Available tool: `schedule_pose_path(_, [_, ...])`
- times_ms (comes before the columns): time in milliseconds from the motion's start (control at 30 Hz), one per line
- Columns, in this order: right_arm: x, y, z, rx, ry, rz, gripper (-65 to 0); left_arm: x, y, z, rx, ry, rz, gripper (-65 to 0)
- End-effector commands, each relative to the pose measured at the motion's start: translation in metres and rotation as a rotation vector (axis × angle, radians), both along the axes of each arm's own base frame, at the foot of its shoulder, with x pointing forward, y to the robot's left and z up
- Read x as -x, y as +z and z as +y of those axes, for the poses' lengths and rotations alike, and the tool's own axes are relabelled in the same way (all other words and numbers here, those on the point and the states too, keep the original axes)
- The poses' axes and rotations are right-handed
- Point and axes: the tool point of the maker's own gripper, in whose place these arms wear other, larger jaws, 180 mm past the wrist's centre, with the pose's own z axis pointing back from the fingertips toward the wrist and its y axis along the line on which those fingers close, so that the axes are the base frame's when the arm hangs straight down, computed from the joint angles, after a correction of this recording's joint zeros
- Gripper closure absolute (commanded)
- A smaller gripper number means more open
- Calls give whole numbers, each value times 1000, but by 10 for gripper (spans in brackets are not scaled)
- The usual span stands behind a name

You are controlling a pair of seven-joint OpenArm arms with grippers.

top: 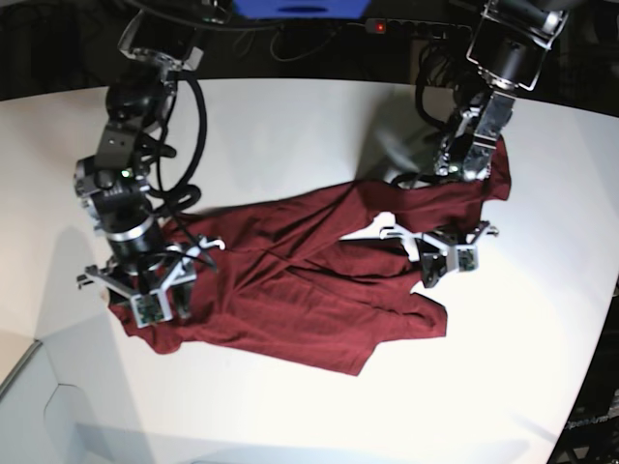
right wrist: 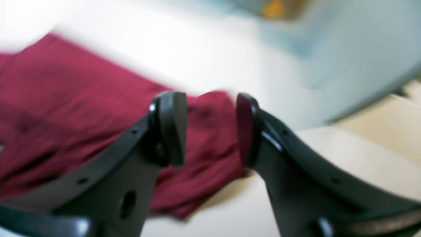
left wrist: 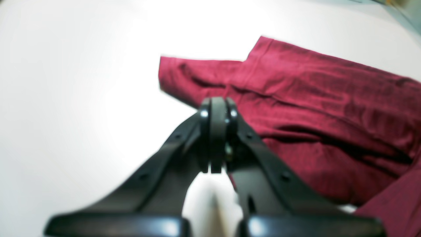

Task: Layout the t-shirt on the table in an organized manner, then fold the t-shirt properly
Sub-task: 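Lower the shirt onto the table with both grippers, spreading it out, then move the right gripper to the shirt fold beside the left gripper and grasp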

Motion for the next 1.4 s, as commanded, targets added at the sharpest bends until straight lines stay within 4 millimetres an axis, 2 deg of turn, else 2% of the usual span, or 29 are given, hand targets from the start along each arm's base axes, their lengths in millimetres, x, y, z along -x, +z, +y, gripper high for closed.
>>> schedule_pose_path(0, [-9,16,5,-8,15,-59,-256,-6,14,0,-23,-11,-53,-1])
schedule_pose_path(133, [-10,-14,16,-31,41,20,-256,-17,25,-4,-44,-26,-85,-3])
schedule_pose_path(200, [-10,-35,20,-45,51,75,-256,-22,31,-6,-47,-33,-98,-3])
schedule_pose_path(267, [-8,-55,24,-58,60,130,-256,-23,27,-3,-50,-27,-87,-4])
schedule_pose_path(400, [4,-77,28,-69,72,184,-256,-17,18,-2,-59,-28,-66,-4])
schedule_pose_path(500, [13,-81,44,-64,116,198,-256,-10,10,2,-69,-28,-45,-4])
schedule_pose_path(600, [25,-84,76,-49,233,214,-256,-10,13,0,-65,-31,-53,-4])
schedule_pose_path(733, [53,-82,124,-27,419,224,-256,-13,14,1,-62,-22,-56,-4])
schedule_pose_path(833, [66,-82,148,-27,489,229,-256,-15,15,2,-63,-20,-60,-4])
schedule_pose_path(933, [75,-83,165,-26,538,239,-265,-20,21,2,-64,-19,-73,-4])
schedule_pose_path(1100, [87,-80,190,-33,609,231,-339,-17,16,3,-70,-22,-54,-4])
schedule_pose_path(1233, [94,-77,208,-28,670,222,-343,-14,4,2,-68,-25,14,-4])
schedule_pose_path(1367, [101,-74,223,-31,714,216,-343,-15,6,0,-57,-26,15,-3])
